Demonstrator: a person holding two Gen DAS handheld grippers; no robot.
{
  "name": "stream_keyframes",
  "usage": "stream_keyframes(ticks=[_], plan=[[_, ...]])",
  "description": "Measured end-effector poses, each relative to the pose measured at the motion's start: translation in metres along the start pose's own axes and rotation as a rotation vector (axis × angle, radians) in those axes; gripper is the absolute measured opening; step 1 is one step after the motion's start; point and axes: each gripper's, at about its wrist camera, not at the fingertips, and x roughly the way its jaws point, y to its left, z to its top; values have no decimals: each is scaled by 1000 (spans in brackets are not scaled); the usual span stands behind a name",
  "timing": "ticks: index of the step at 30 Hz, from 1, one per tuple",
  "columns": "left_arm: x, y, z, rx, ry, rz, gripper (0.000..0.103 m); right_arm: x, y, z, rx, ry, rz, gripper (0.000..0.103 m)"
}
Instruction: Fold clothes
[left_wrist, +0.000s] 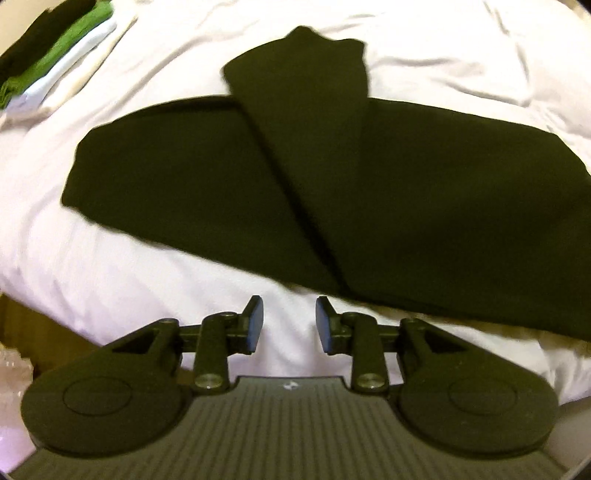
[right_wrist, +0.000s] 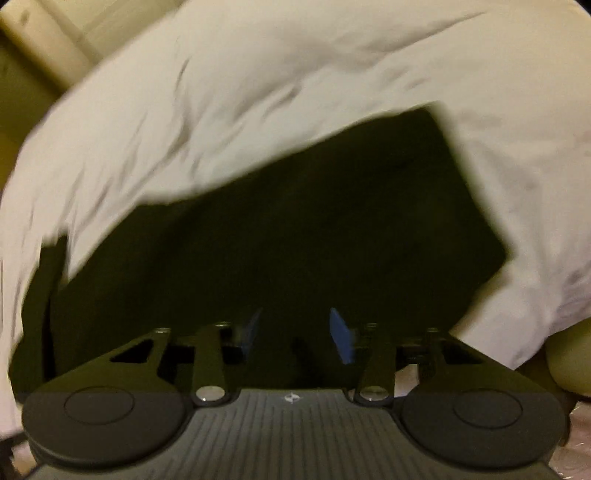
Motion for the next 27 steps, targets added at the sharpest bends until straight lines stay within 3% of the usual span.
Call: stream_keyframes(ticks=[7, 11, 15, 19, 22, 27], plan=[[-13, 37, 25, -61, 3, -15, 26, 38, 123, -2, -268, 163, 156, 42], [0, 68, 41, -86, 34, 1, 26, 66, 183, -3, -328, 222, 232, 42], [21, 107, 59, -100, 77, 15, 24, 88, 221, -5, -265, 258, 288, 29], [46, 138, 82, -64, 99, 26, 23, 117, 238, 0, -68, 280, 324, 31], [64, 157, 100, -49, 120, 30, 23, 134, 250, 4, 64, 247, 323, 40], [74, 162, 137, 35, 113, -49, 23, 147, 268, 11, 70, 193, 263, 39]])
